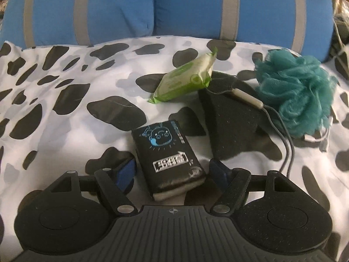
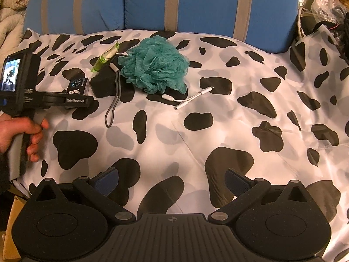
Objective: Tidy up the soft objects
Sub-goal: 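Lower left gripper onto the black printed pack and close on it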
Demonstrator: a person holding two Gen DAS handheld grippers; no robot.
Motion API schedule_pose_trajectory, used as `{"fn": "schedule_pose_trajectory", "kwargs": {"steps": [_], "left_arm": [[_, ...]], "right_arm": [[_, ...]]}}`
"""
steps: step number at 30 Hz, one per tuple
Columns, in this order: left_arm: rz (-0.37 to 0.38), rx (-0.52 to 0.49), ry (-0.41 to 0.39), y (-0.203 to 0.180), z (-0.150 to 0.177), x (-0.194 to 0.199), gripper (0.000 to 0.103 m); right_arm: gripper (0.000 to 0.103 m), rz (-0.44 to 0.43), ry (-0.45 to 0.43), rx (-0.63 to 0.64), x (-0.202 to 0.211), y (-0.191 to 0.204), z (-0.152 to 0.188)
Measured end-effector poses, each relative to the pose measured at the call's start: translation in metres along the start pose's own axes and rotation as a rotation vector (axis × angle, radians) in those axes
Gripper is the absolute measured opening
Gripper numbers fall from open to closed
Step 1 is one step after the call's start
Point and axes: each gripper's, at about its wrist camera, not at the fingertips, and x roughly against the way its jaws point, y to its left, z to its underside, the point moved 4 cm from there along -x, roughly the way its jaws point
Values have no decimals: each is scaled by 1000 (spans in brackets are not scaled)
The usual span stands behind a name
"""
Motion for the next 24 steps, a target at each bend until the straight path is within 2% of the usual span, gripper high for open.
{"fn": "schedule_pose_trajectory", "kwargs": {"steps": [4, 5, 6, 7, 14, 18, 24], "left_arm": [[-2, 6, -4, 1, -3, -4, 72], [-1, 11, -3, 1, -4, -4, 71], [-3, 16, 0, 2, -4, -3, 63], [-10, 20, 1, 4, -4, -2, 61], [-5, -1, 30, 11, 0, 7, 50], [11, -1, 59, 14, 4, 20, 49], [51, 7, 56, 19, 2, 49, 49]], "right_arm": [[103, -8, -1, 8, -1, 3, -1], [103, -8, -1, 12, -1, 4, -1], [103, -7, 2, 16, -2, 4, -1], [103, -4, 4, 18, -3, 4, -1], [103, 14, 9, 6, -10, -3, -3], [103, 10, 2, -6, -12, -5, -5], [103, -9, -33, -4, -12, -2, -10]]}}
